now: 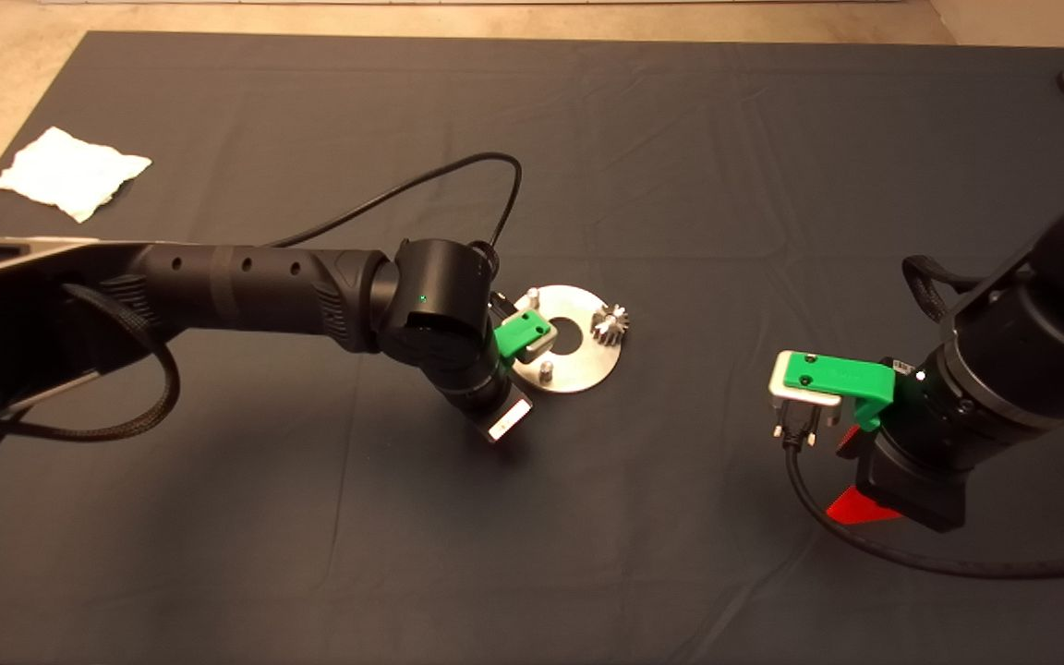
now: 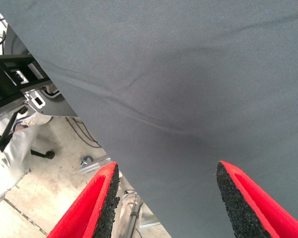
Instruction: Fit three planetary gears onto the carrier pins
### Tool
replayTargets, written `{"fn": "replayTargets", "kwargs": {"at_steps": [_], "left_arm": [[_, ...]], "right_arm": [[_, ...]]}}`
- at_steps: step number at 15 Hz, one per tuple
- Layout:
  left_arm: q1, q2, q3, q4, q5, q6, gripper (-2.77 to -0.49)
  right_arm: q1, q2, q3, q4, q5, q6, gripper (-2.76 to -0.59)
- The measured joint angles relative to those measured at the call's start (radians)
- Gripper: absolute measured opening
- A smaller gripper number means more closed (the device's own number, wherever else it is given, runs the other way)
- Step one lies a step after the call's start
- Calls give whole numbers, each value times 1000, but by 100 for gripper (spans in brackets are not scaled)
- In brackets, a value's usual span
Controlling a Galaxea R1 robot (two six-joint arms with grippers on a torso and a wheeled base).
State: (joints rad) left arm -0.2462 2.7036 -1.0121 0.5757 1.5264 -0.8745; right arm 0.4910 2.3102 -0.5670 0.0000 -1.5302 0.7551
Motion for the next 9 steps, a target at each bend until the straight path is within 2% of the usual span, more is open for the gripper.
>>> {"fn": "replayTargets", "kwargs": {"at_steps": [9], "left_arm": [[-1, 3, 0, -3, 0, 1, -232]], "right_arm": [[0, 0, 0, 0, 0, 0, -192]]}}
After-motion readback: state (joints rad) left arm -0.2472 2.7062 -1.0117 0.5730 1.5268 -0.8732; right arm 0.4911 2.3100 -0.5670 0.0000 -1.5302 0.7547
